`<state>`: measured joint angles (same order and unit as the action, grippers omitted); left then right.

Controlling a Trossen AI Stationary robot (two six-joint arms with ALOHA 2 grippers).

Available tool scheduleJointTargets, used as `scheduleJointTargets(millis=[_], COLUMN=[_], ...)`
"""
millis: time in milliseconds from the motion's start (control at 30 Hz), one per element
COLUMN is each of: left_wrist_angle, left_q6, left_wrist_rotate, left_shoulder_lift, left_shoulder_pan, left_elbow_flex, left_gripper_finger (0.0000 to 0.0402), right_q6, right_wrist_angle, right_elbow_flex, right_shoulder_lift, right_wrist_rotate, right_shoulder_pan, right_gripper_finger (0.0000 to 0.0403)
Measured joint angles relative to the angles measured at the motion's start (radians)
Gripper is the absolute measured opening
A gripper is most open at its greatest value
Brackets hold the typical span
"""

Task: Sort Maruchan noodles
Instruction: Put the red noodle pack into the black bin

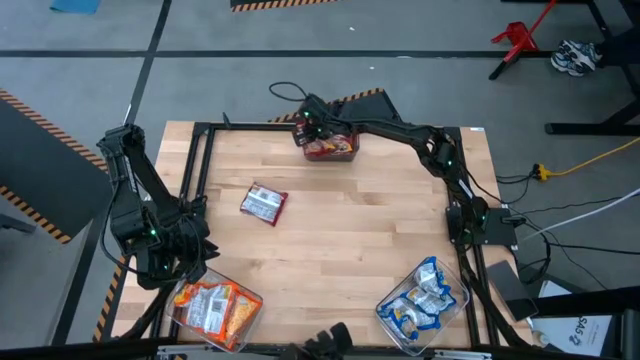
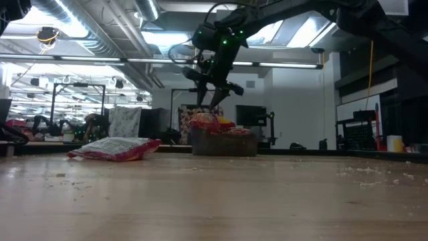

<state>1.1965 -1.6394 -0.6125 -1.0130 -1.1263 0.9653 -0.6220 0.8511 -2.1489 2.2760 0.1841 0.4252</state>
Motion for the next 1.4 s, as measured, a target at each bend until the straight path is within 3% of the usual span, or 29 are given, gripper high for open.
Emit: scheduleJointTargets(millis=[300, 733, 833, 1000, 1200, 1400], left_wrist_angle=[0.001, 0.0, 0.0, 0.0, 0.0, 0.0], left_q6=[0.0, -0.007, -0.008, -0.008, -0.007, -0.008], left_wrist_rotate=[-0.024, -0.029, -0.051, -0.062, -0.059, -0.059], left_shoulder_lift=[0.0, 0.0, 0.0, 0.0, 0.0, 0.0], left_shoulder_pan=[0.0, 0.0, 0.0, 0.0, 0.0, 0.0], left_elbow_flex=[0.0, 0.0, 0.0, 0.0, 0.0, 0.0], left_gripper_finger=[0.0084, 0.0084, 0.0084, 0.0084, 0.0084, 0.0084], right_q6=[0.002, -0.069, -0.061, 0.093, 0.291, 0.451], right_wrist_angle=[-0.051, 0.011, 0.018, -0.004, -0.006, -0.045], right_elbow_flex=[-0.002, -0.002, -0.004, -0.036, -0.212, -0.191], right_shoulder_lift=[0.04, 0.085, 0.085, 0.078, 0.052, 0.04], right_wrist_rotate=[0.119, 0.142, 0.1, -0.003, -0.061, -0.109], right_shoulder_pan=[0.001, 0.03, 0.042, 0.035, -0.042, -0.177], right_gripper_finger=[0.0172, 0.0173, 0.0173, 0.0172, 0.0172, 0.0173])
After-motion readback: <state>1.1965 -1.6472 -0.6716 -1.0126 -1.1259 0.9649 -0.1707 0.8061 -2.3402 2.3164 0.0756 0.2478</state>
